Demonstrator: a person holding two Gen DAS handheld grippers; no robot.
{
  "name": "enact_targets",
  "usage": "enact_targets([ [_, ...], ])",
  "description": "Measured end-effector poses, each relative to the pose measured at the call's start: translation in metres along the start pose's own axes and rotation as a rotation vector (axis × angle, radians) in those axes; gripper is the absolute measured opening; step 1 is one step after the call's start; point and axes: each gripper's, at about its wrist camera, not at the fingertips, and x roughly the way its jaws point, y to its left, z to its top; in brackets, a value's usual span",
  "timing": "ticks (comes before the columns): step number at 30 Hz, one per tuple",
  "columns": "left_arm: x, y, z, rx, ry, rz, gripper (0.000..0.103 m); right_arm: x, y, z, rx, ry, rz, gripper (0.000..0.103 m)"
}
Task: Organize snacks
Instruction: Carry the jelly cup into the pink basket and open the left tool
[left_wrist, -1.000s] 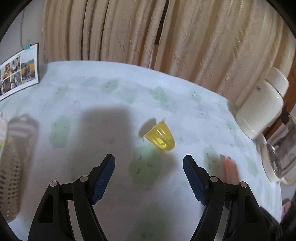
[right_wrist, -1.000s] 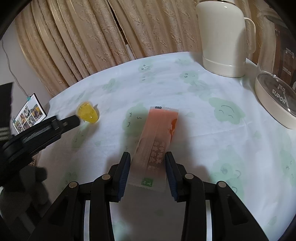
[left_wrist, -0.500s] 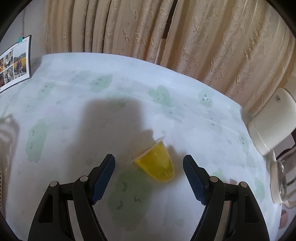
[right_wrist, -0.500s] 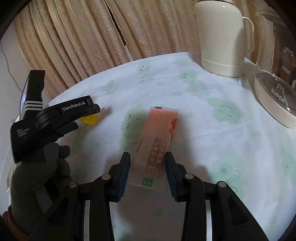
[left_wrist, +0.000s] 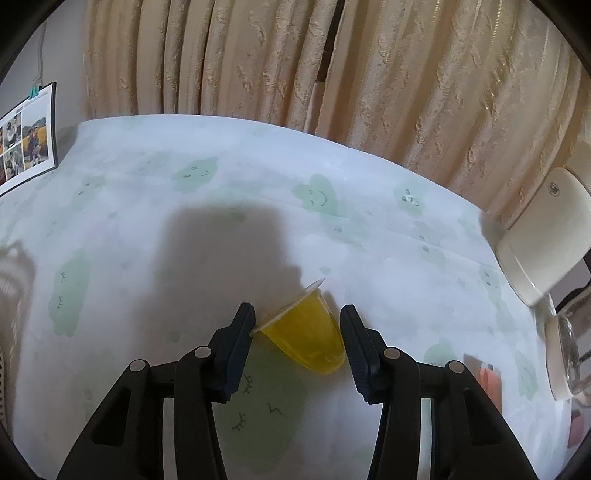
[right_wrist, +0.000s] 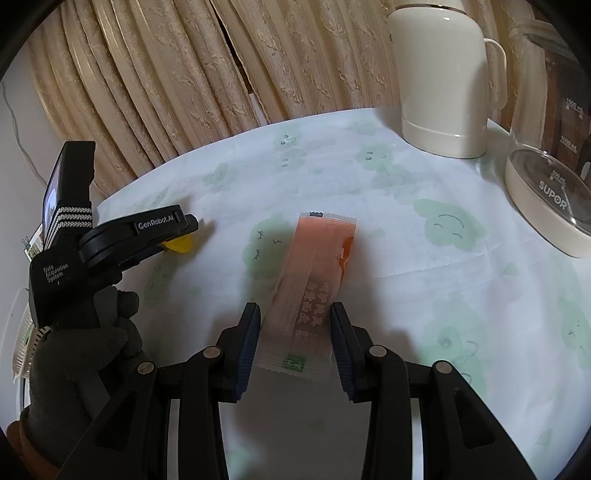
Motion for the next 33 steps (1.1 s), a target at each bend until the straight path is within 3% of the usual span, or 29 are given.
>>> enact_targets([
  [18,-0.065,0.002,-0.013,0.041,-0.115,0.015,0.049,-0.021,0.003,0.004,-0.005,-0.088,0.06,0.035],
  [33,-0.134,0.043,-0.046,0.004,-0.198,0.058,0.049,-0.036,0.023,-0.005,-0.068,-0.129,0.099,0.035],
])
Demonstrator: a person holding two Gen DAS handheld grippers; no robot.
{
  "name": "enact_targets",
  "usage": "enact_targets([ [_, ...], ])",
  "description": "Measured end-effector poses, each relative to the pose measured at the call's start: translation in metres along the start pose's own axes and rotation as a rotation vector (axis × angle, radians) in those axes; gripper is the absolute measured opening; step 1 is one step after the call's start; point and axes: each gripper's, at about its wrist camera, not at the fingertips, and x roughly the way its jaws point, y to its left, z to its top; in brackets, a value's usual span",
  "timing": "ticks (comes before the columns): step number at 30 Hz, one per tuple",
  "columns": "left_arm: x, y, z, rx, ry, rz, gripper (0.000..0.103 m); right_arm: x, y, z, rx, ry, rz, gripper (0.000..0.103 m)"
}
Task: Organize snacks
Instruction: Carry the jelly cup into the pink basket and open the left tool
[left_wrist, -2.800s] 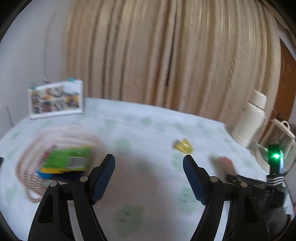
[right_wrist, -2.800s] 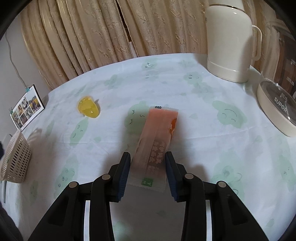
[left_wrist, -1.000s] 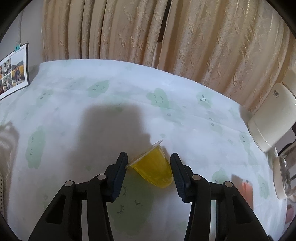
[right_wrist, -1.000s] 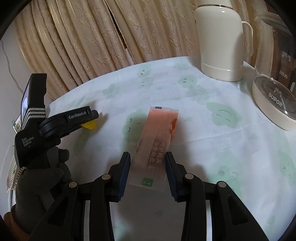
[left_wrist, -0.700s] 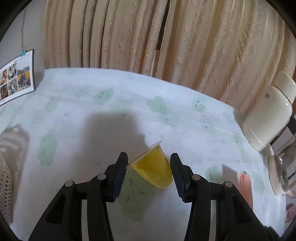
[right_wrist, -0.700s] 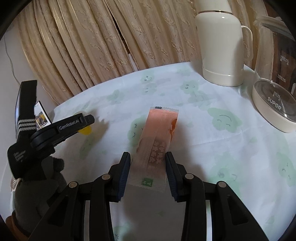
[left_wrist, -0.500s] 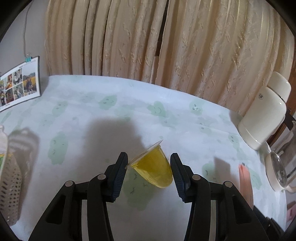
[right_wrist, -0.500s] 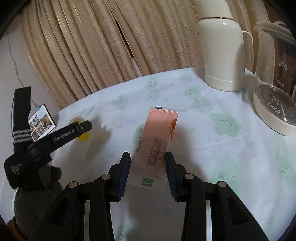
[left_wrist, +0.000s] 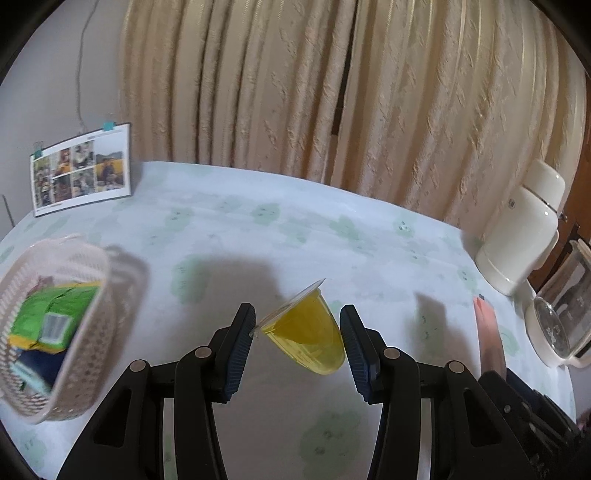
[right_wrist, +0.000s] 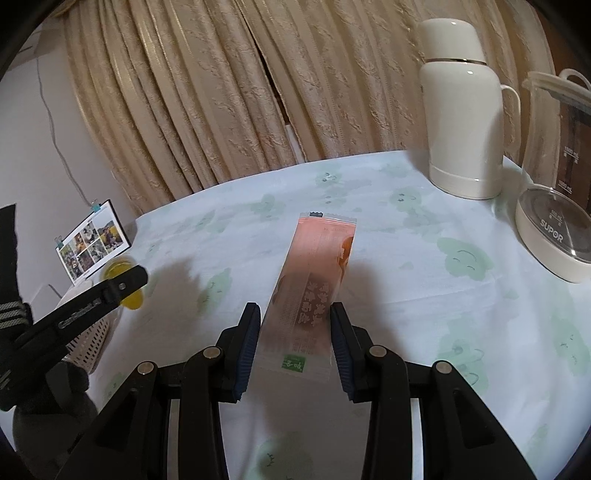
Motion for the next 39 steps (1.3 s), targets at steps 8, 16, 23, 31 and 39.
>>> enact_targets([
  [8,-0.025,0.026,-0.008,-0.011,-0.052,0.051,0.049,-0.001,0.006,-0.004,-0.02,-0.005,0.01,0.035],
  [16,-0.043,0.048,-0.006,-0.023,-0.111,0.098,0.049,0.005,0.011,-0.01,-0.039,0.014,0.007,0.035],
  [23,-0.048,0.075,-0.003,-0.068,-0.122,0.134,0.049,0.009,0.013,-0.012,-0.052,0.027,0.005,0.035],
  [31,-0.059,0.103,0.002,-0.11,-0.164,0.183,0.049,0.012,0.015,-0.014,-0.061,0.035,0.0,0.035],
  [39,-0.061,0.138,0.003,-0.171,-0.162,0.223,0.049,0.013,0.016,-0.015,-0.062,0.037,-0.003,0.035],
])
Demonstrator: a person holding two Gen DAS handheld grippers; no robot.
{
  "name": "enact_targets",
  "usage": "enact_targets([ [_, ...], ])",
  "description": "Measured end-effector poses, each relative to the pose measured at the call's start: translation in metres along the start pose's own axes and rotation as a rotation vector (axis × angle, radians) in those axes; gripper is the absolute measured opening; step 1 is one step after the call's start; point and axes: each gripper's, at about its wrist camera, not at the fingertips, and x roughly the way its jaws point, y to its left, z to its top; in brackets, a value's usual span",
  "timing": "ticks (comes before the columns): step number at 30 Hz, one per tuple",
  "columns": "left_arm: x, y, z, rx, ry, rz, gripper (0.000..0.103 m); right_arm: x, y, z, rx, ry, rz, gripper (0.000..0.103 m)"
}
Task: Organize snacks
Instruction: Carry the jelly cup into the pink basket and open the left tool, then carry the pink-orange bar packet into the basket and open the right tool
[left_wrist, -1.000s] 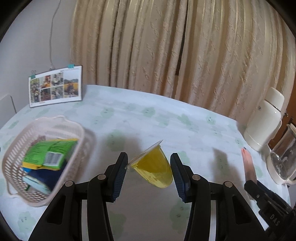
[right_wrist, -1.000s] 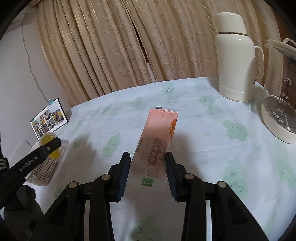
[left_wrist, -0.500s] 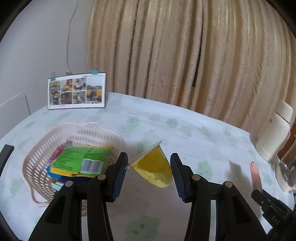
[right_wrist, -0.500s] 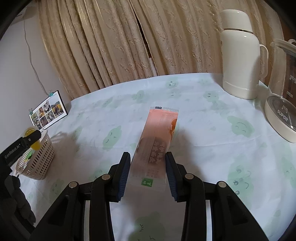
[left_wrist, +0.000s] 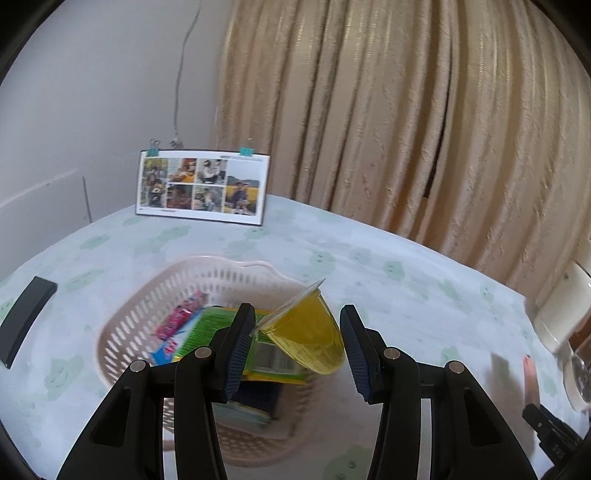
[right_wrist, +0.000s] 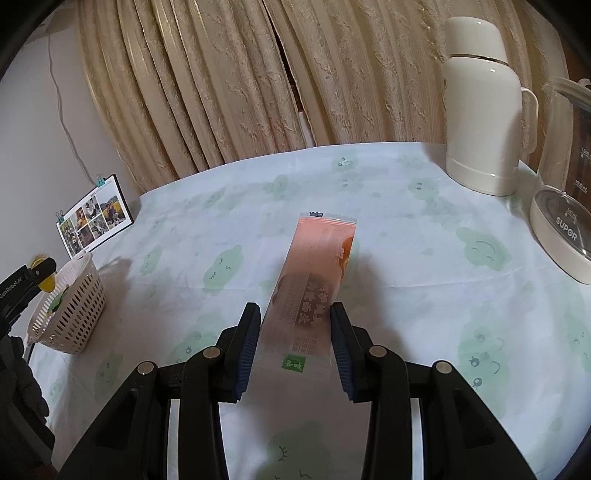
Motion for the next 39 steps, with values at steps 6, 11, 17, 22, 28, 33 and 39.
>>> enact_targets([
  [6,0.007,0.016,-0.001,-0.034,0.024,0.029,0.049,0.001,0.0,-0.003,-0.002,0.004,-0.002,0.035],
  [11,0.007,0.03,-0.002,-0.097,0.018,0.031,0.076,0.002,0.0,-0.003,-0.002,0.004,-0.002,0.036],
  [17,0.009,0.033,-0.002,-0.097,0.018,0.046,0.076,0.002,0.0,-0.002,-0.002,0.004,-0.002,0.036],
  [22,0.007,0.033,-0.002,-0.08,-0.007,0.072,0.076,0.002,0.0,-0.002,-0.002,0.004,-0.002,0.036],
  [28,0.0,0.045,-0.003,-0.085,-0.044,0.099,0.076,0.001,0.0,-0.002,-0.005,-0.004,-0.003,0.036],
  [33,-0.015,0.074,-0.005,-0.133,-0.094,0.15,0.076,-0.005,0.009,-0.004,-0.041,-0.035,-0.008,0.036],
  [39,-0.027,0.111,-0.007,-0.232,-0.14,0.201,0.076,-0.015,0.032,-0.007,-0.101,-0.064,0.005,0.036],
])
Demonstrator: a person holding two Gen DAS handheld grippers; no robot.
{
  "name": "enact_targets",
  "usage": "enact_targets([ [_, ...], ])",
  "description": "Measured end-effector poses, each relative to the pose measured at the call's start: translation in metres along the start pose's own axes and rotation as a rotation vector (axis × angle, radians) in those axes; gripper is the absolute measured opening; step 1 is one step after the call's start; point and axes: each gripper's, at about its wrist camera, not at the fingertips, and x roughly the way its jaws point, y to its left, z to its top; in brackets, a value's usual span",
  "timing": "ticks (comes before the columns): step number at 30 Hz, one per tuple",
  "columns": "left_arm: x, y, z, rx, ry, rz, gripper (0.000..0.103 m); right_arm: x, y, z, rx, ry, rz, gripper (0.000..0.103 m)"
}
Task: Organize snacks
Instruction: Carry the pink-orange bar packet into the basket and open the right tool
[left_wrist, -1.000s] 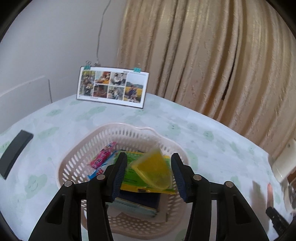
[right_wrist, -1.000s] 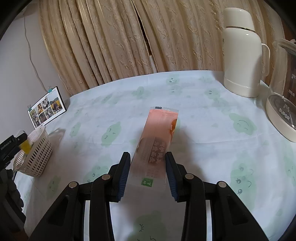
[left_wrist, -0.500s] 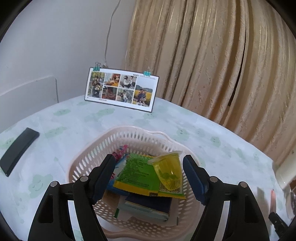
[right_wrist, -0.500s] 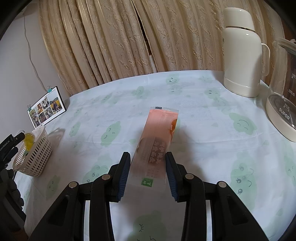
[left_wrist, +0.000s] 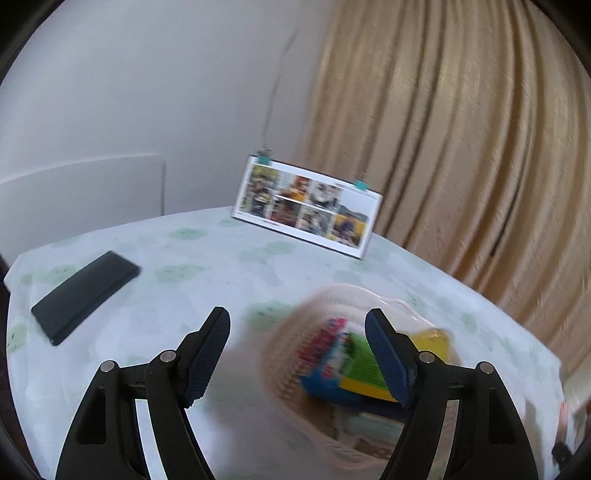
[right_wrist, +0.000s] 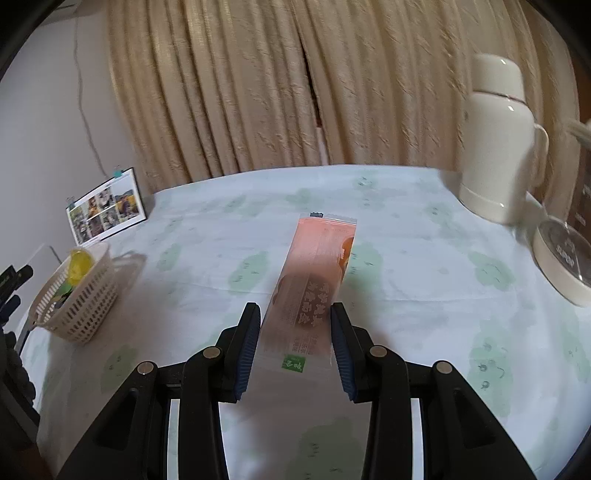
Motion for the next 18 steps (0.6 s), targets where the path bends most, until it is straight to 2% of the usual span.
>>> enact_targets([
  [6,-0.001,0.007,-0.002,0.025,-0.019,0.017,0.076,-0.005,0.029,0.004,-0.039,-0.008,0.058,0.036],
  [18,-0.007,0.016,-0.009,0.072,-0.038,0.012,0.076,-0.004,0.127,0.022,-0.151,0.013,0.269,0.037],
])
